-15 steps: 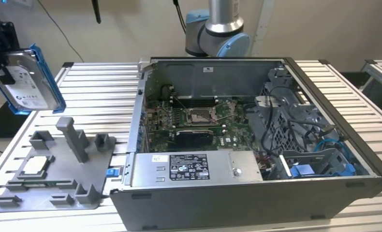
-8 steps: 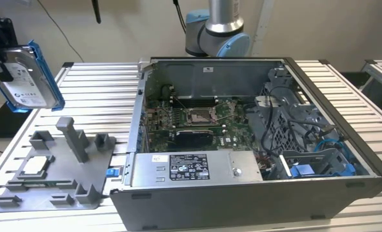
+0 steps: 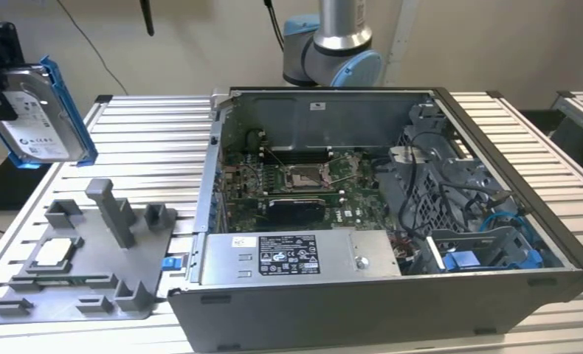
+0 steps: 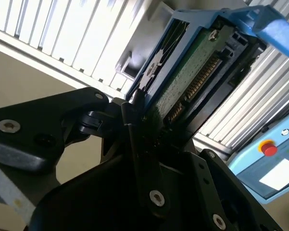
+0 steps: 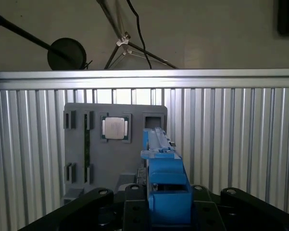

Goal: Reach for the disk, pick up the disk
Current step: 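Pick up the disk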

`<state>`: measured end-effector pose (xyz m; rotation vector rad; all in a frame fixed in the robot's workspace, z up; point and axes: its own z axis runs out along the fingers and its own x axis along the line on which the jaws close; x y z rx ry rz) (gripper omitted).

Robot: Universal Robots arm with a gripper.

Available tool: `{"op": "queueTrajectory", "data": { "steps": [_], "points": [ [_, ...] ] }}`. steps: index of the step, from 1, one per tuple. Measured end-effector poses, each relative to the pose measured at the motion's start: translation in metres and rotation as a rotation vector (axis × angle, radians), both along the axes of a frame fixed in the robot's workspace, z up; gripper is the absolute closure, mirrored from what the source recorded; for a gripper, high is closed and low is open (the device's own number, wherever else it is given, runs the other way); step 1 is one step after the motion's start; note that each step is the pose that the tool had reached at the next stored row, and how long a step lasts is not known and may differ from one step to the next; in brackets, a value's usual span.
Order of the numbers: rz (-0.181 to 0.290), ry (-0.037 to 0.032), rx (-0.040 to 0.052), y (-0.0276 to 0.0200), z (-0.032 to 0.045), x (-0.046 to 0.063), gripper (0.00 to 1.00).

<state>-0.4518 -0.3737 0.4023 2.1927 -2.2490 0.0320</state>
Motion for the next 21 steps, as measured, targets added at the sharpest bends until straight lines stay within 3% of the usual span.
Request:
{"op": "queueTrajectory", "data": {
  "steps": [21],
  "points": [
    [0.000,0.0000,0.0000,0.0000,0.0141,0.000,1.00]
  ]
}}
